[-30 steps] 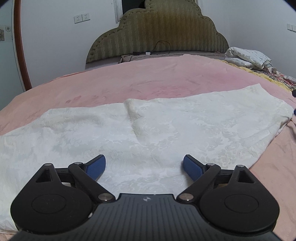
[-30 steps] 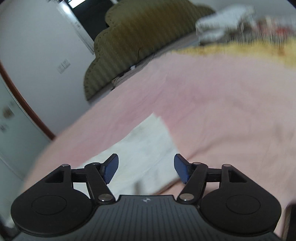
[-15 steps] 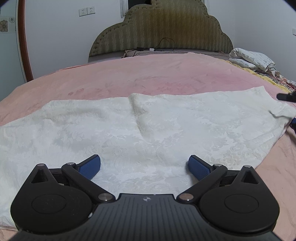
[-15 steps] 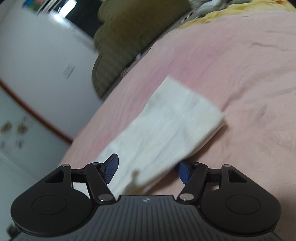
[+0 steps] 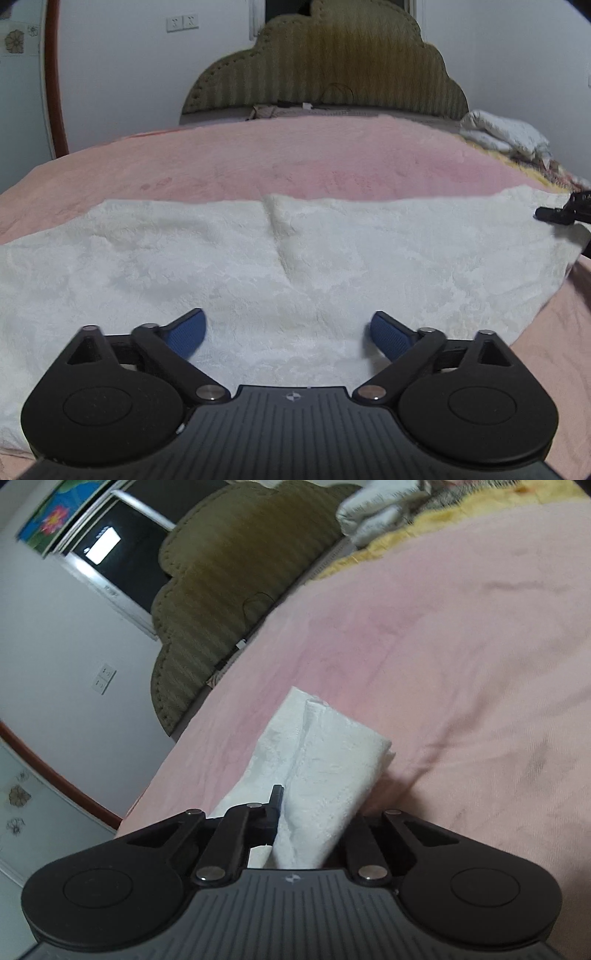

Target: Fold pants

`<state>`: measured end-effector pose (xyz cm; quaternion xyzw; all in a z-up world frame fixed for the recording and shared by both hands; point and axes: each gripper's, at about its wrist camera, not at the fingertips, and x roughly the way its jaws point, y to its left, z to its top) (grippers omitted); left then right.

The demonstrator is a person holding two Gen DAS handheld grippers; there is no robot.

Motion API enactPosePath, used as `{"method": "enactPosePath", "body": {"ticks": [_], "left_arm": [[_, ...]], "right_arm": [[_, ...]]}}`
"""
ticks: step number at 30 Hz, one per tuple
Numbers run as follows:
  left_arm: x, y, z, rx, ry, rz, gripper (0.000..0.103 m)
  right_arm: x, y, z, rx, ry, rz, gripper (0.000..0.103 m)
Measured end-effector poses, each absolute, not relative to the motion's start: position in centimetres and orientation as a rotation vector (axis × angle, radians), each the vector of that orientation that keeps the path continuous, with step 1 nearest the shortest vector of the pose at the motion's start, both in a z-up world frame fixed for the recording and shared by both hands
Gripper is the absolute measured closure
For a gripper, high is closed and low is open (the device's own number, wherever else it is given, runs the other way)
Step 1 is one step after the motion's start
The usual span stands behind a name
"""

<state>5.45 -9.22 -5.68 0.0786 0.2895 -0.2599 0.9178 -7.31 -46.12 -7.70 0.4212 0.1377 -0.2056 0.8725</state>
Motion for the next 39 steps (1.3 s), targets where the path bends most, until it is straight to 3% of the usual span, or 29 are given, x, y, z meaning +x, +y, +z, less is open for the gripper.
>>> {"method": "enactPosePath", "body": {"ticks": [4,8,13,22,28,39], "left_arm": [[6.2,-7.3,-4.0,-0.113,0.608,-0.648,0.011],[8.6,-5.8,-4.0,-0.498,0.744,-0.815,0.008],[9.7,-6.1,-5.2,-0.792,0.837,-0.940,0.001],[12.2,-7.0,-8.2,-1.023,1.002,-0.868,0.000],[11.9,-6.3,-7.9,-1.058,1.022,-0.950,0.000],[12.8,-7.3,-9.1,-1.146,1.120,-0.947,0.000]], "right_arm": [[-6.0,-42.4,-3.7,0.539,0.296,-0.405,0.093],[-4.2,-34.4,-0.4,0.042,0.307,-0.325,0.093],[-2.6,-24.2,-1.0,-0.400,0.326,-0.156,0.094],[-2.0,-19.0,-3.1,-0.425,0.364,-0.021,0.094],[-1.8,-21.0,-1.1,-0.209,0.349,-0.083,0.093],[-2.2,-20.8,-0.6,-0.266,0.318,-0.118,0.093]]}}
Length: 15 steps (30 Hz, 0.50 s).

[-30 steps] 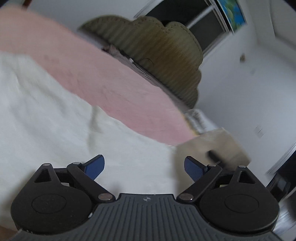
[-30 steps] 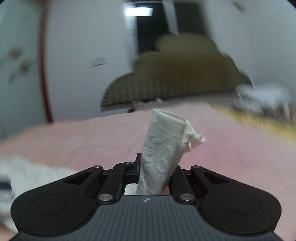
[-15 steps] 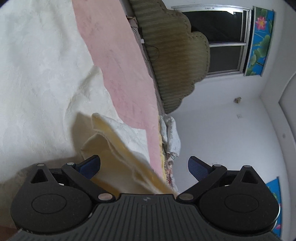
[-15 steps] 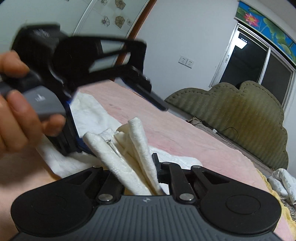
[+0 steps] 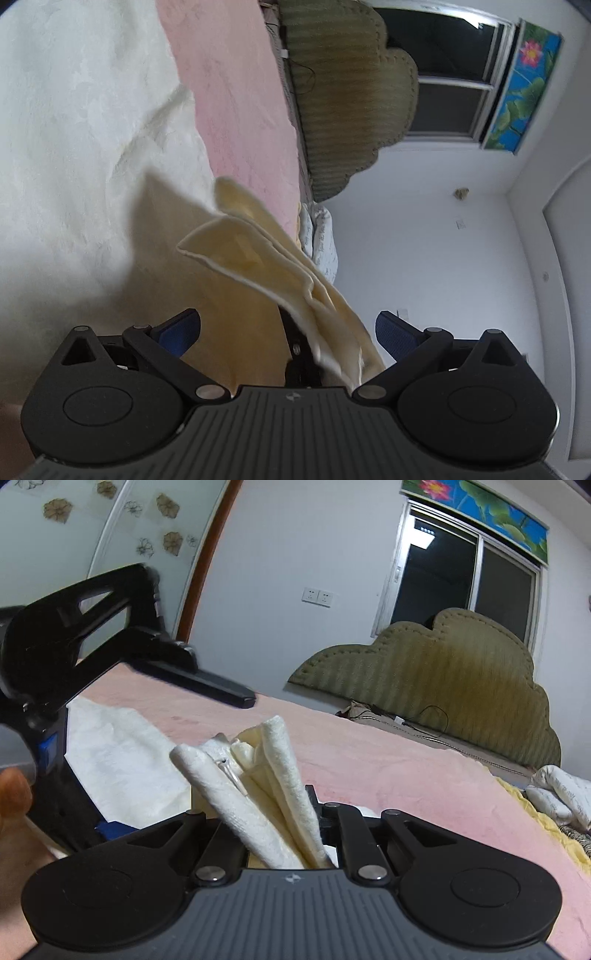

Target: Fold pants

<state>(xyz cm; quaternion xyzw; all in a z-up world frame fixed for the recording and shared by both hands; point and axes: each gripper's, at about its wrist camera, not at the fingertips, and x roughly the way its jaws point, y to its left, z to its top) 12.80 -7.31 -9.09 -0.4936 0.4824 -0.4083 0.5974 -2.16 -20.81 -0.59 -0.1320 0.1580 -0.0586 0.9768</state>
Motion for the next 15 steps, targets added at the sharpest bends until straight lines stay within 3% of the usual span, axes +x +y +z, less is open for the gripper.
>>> {"method": "enactPosePath", "body": {"ticks": [4,5,7,8,9,12,15], "left_arm": [[13.2,-7.2,-9.5,-1.178,1.132,-0.932,0.003],[13.3,-7.1,-9.4,-1.174,1.111,-0.926,0.009],[13.6,-6.5,-9.2,-1.172,1.082,-0.933,0.041],[14.1,-6.3,-8.9,-1.141,1.093,-0.920,0.062],[14.5,-6.1,-8.6,-1.095,1.097,-0.896,0.070],[15.5,-5.2,-6.6,-0.867,1.051,-0.837,0.087],[16.2,-5.0,-3.8,-0.580,0.972,-0.787,0.087]], "right_arm": [[-2.5,-19.6,-0.6,-0.329,0.310,-0.101,0.093],[-2.6,-19.3,-0.7,-0.344,0.310,-0.079,0.093],[-2.8,-18.2,-1.2,-0.416,0.310,-0.033,0.093],[-2.8,-17.5,-1.5,-0.456,0.315,-0.023,0.093],[-2.8,-16.9,-1.7,-0.486,0.321,-0.012,0.093],[-2.2,-15.3,-2.6,-0.523,0.349,0.025,0.093],[-0.8,-14.1,-3.0,-0.509,0.385,0.059,0.093]]}}
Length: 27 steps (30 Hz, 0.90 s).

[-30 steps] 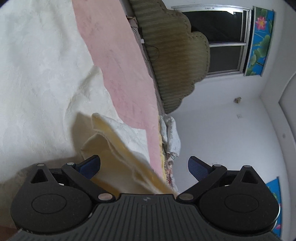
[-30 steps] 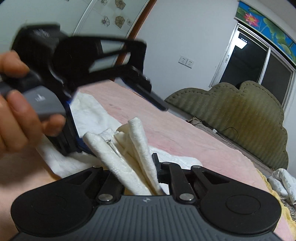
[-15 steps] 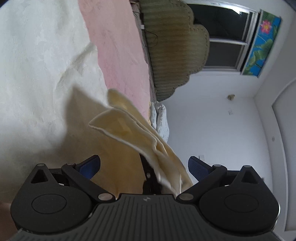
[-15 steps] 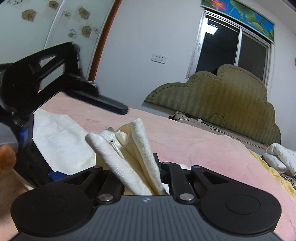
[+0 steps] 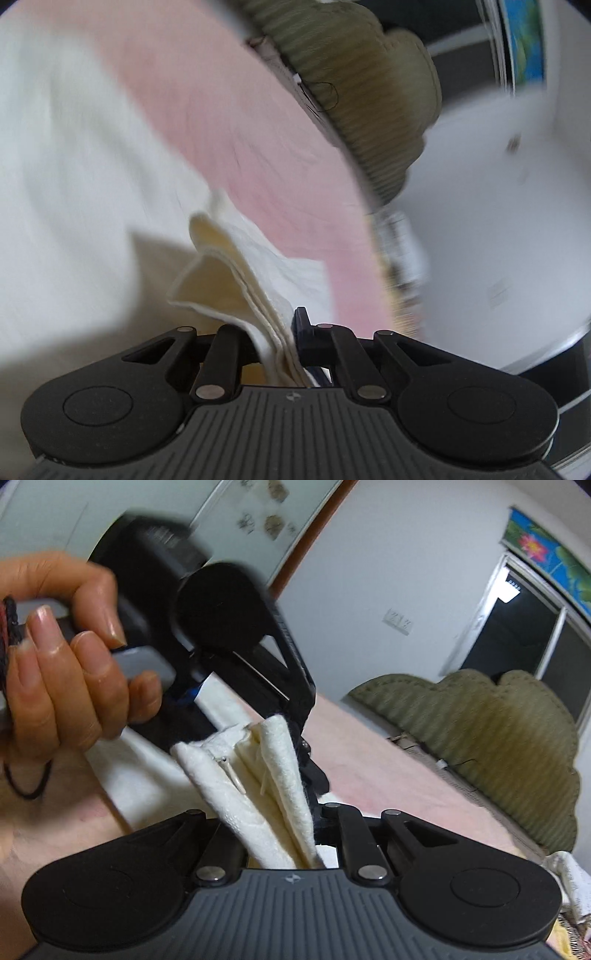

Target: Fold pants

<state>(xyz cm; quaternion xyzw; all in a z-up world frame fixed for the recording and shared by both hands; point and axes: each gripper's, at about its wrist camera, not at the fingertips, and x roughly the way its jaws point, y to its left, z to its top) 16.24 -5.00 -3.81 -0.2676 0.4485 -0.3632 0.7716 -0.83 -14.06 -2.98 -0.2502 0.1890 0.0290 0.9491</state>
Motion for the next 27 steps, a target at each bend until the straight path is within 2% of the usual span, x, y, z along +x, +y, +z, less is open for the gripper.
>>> {"method": "enactPosePath", "body": {"ticks": [4,7,14,22,25,27], "left_arm": [[16.5,-5.5,-0.4,-0.176,0.789,-0.680,0.091],[17.0,-5.5,0.5,-0.027,0.702,-0.631,0.091],[18.3,-4.7,-1.9,0.078,0.784,-0.517,0.088],[16.0,-4.6,-0.8,0.176,0.636,-0.463,0.088],[16.3,-4.6,-1.5,0.223,0.672,-0.446,0.076],[16.0,-4.1,-2.4,0.251,0.702,-0.419,0.047]], "right_arm": [[1.1,-11.9,-2.7,-0.502,0.389,0.105,0.093],[3.0,-9.9,-2.7,-0.518,0.379,0.128,0.093],[5.7,-6.9,-4.8,-0.567,0.486,0.225,0.090],[5.1,-7.4,-4.6,-0.507,0.437,0.245,0.089],[4.9,-6.9,-5.2,-0.523,0.421,0.239,0.089],[5.0,-6.4,-6.0,-0.572,0.478,0.241,0.081]]}}
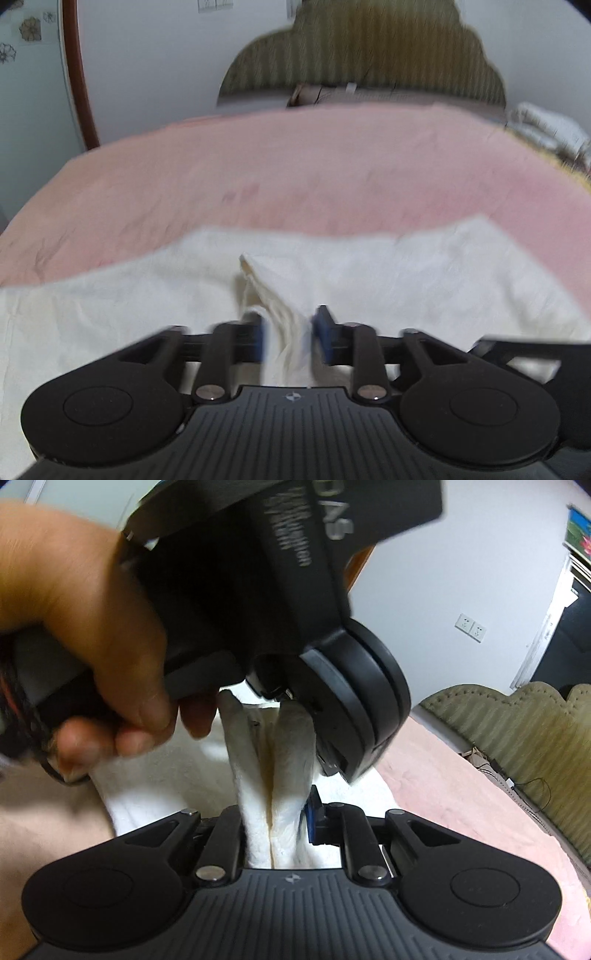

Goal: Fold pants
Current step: 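Lay the pants down and open both tools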

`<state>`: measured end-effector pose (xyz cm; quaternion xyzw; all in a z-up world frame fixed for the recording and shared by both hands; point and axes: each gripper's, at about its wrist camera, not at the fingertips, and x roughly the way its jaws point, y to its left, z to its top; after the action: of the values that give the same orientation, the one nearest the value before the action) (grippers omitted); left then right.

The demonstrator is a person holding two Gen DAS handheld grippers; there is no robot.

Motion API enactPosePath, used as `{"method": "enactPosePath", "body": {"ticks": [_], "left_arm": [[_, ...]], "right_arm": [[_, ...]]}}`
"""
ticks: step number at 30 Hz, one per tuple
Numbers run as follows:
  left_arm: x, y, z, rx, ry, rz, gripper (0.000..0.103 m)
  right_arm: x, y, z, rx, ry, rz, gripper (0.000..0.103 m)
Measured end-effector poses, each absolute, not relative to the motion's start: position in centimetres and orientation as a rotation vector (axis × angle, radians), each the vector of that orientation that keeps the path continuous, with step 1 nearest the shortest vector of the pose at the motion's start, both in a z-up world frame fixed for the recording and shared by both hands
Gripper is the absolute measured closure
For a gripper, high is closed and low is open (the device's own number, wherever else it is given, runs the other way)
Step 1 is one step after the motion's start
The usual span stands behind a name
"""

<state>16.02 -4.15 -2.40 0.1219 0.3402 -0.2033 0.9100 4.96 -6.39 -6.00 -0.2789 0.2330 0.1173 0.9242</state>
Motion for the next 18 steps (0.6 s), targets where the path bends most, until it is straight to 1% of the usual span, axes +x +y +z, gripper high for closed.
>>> {"method": "enactPosePath", "body": {"ticks": [1,2,3,4,6,7,8,11,14,16,18], "left_arm": [[15.7,-3.6,-2.5,0.265,0.679,-0.388,0.039],[15.4,-2.9,-2.4,0.283,0.649,-0.351,0.029],[15.1,-2.2,-2.1,0.299,0.617,-0.313,0.026],[14.9,-1.5,-1.8,0.309,0.592,-0.272,0.025],[15.0,0.3,-1.1,0.311,0.572,-0.181,0.021],[15.1,1.2,-0.7,0.306,0.564,-0.134,0.021],[15.1,2.0,-0.2,0.302,0.553,-0.086,0.020],[14.5,3.2,1.1,0.267,0.536,-0.041,0.018],[13.2,2.3,1.3,0.228,0.549,-0.164,0.010],[12.3,0.3,0.0,0.313,0.570,-0.244,0.007],[11.2,-1.6,-2.4,0.466,0.576,-0.259,0.008]], "right_arm": [[4.6,-6.1,-6.0,-0.592,0.470,0.232,0.081],[4.1,-6.1,-5.9,-0.604,0.468,0.235,0.079],[3.5,-6.3,-5.6,-0.600,0.475,0.246,0.078],[3.0,-6.6,-5.1,-0.583,0.486,0.263,0.074],[2.1,-7.4,-3.8,-0.526,0.503,0.308,0.064],[1.4,-8.0,-3.1,-0.484,0.503,0.340,0.050],[0.8,-8.7,-2.5,-0.433,0.503,0.378,0.044],[-0.6,-11.7,-0.5,-0.219,0.481,0.493,0.044],[0.1,-14.0,-0.1,-0.094,0.465,0.424,0.044],[1.2,-14.6,-0.5,-0.042,0.510,0.308,0.044],[2.4,-15.7,-1.9,0.046,0.620,0.271,0.044]]}}
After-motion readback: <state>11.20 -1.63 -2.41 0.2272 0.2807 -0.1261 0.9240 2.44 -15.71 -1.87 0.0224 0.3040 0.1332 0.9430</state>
